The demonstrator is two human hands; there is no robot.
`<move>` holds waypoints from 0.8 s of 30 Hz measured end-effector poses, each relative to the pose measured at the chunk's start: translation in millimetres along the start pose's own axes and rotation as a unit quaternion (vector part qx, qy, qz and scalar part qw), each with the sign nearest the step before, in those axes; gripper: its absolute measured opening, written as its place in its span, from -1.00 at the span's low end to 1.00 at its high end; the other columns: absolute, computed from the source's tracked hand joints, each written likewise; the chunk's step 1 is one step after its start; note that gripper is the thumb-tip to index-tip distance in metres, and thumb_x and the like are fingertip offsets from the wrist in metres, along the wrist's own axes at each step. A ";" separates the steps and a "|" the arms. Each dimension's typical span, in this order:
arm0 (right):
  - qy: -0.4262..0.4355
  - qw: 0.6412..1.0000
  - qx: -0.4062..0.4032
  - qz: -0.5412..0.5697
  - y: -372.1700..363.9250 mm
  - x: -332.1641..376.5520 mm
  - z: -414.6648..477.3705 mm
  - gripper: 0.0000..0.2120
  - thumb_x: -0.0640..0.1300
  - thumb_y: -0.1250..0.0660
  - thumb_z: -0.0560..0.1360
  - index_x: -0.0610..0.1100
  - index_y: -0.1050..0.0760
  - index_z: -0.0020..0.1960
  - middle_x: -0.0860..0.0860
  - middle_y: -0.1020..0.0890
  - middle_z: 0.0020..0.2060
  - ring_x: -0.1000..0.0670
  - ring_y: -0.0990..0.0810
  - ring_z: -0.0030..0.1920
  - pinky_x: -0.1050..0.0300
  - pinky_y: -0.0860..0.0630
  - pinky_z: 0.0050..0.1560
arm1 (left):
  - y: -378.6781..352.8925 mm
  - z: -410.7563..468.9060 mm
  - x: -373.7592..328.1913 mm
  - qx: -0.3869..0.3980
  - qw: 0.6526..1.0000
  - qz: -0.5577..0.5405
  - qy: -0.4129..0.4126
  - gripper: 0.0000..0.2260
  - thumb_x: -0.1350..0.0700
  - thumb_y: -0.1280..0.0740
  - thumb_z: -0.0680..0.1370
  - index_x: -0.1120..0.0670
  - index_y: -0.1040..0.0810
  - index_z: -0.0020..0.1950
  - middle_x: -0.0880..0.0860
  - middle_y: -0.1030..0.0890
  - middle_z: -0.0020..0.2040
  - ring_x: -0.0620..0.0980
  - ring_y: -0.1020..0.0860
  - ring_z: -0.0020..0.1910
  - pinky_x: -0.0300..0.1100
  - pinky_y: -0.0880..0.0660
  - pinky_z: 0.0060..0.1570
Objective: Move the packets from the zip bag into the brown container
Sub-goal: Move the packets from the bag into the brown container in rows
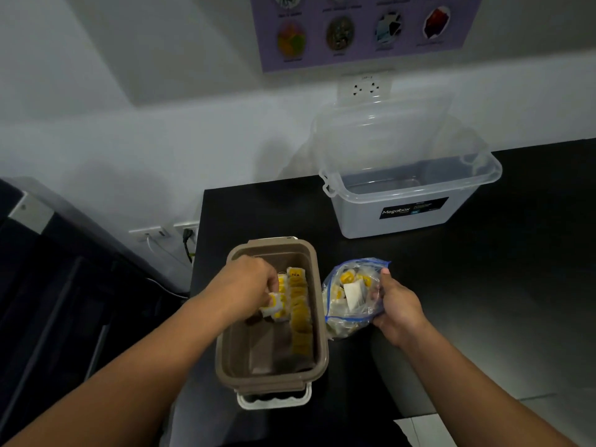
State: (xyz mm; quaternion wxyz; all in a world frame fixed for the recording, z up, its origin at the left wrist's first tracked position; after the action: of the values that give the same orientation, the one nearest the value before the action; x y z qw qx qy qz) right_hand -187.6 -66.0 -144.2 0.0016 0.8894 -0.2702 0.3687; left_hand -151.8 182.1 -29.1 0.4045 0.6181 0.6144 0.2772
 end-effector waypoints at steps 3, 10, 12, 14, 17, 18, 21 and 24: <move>0.010 1.000 -0.009 0.008 -1.2 -2.2 0.7 -0.62 0.03 -0.23 0.72 -0.22 -0.57 0.34 -0.19 -0.73 0.11 -0.21 -0.72 0.13 -0.34 -0.59 0.25 | -17.2 12.5 1.5 0.020 0.999 0.027 -0.022 -0.85 0.12 -0.52 0.46 -0.10 -0.61 -0.15 -0.06 -0.65 -0.08 -0.08 -0.61 -0.05 -0.19 -0.53 -0.02; 0.028 0.999 -0.026 0.026 -1.7 -5.9 2.4 -0.64 0.02 -0.25 0.71 -0.22 -0.58 0.31 -0.15 -0.75 0.02 -0.18 -0.74 0.05 -0.32 -0.62 0.20 | -39.4 35.3 -6.6 0.044 0.997 0.022 -0.053 -0.91 0.15 -0.45 0.50 -0.04 -0.61 -0.09 -0.03 -0.64 -0.10 -0.05 -0.62 -0.08 -0.06 -0.58 0.09; 0.029 0.999 -0.028 0.030 -0.8 -7.7 1.7 -0.65 0.02 -0.25 0.71 -0.21 -0.58 0.31 -0.15 -0.75 0.04 -0.19 -0.73 0.08 -0.32 -0.61 0.21 | -42.4 39.0 -8.4 0.041 0.997 0.014 -0.057 -0.91 0.16 -0.43 0.51 -0.04 -0.61 -0.09 -0.04 -0.64 -0.09 -0.07 -0.62 -0.09 -0.05 -0.59 0.12; 0.033 0.999 -0.024 0.033 0.5 -8.7 -1.0 -0.66 0.02 -0.24 0.71 -0.21 -0.57 0.30 -0.16 -0.74 0.06 -0.20 -0.73 0.10 -0.32 -0.61 0.22 | -43.5 41.3 -9.8 0.033 0.998 0.015 -0.057 -0.90 0.17 -0.42 0.52 -0.04 -0.60 -0.11 -0.04 -0.63 -0.09 -0.06 -0.61 -0.10 -0.03 -0.58 0.12; 0.040 0.999 -0.013 0.033 4.4 -11.4 -2.6 -0.67 0.00 -0.26 0.71 -0.22 -0.56 0.29 -0.18 -0.74 0.08 -0.22 -0.73 0.11 -0.31 -0.62 0.20 | -46.1 42.2 -9.2 0.032 0.998 0.015 -0.052 -0.92 0.15 -0.39 0.54 -0.03 -0.59 -0.10 -0.01 -0.63 -0.08 -0.03 -0.62 -0.09 -0.01 -0.59 0.12; 0.042 0.999 -0.007 0.034 5.7 -12.1 -3.5 -0.67 -0.02 -0.27 0.70 -0.23 -0.56 0.31 -0.20 -0.74 0.09 -0.22 -0.73 0.12 -0.30 -0.62 0.20 | -47.4 41.6 -8.4 0.034 0.998 0.017 -0.049 -0.93 0.15 -0.39 0.54 -0.03 -0.59 -0.09 -0.01 -0.63 -0.07 -0.02 -0.62 -0.08 -0.01 -0.59 0.12; 0.058 0.998 -0.003 0.026 10.4 -15.7 -4.3 -0.70 -0.09 -0.32 0.66 -0.26 -0.57 0.30 -0.25 -0.71 0.17 -0.23 -0.72 0.16 -0.28 -0.61 0.25 | -49.0 38.7 -7.0 0.026 0.998 0.023 -0.052 -0.94 0.14 -0.40 0.54 -0.02 -0.59 -0.09 0.00 -0.63 -0.07 -0.02 -0.62 -0.08 -0.01 -0.60 0.10; 0.078 0.997 -0.012 -0.007 14.8 -19.8 -11.2 -0.78 -0.12 -0.32 0.66 -0.21 -0.58 0.24 -0.20 -0.74 0.08 -0.18 -0.74 0.07 -0.11 -0.69 0.03 | -47.4 36.3 -6.1 0.014 0.998 0.018 -0.054 -0.92 0.15 -0.41 0.52 -0.04 -0.58 -0.10 -0.02 -0.62 -0.09 -0.05 -0.62 -0.10 -0.03 -0.61 0.08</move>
State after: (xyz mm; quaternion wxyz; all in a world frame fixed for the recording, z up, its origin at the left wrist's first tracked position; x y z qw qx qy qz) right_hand -213.6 -66.9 -152.0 0.0357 0.8595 -0.2678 0.4339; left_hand -147.2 166.4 -86.9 0.4232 0.6487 0.5841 0.2426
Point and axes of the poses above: each hand's wrist, its own z-axis towards the middle knuckle, its own y-axis out of the back of the hand, x = y × z, the point moved 6 cm from there along z, towards the middle knuckle
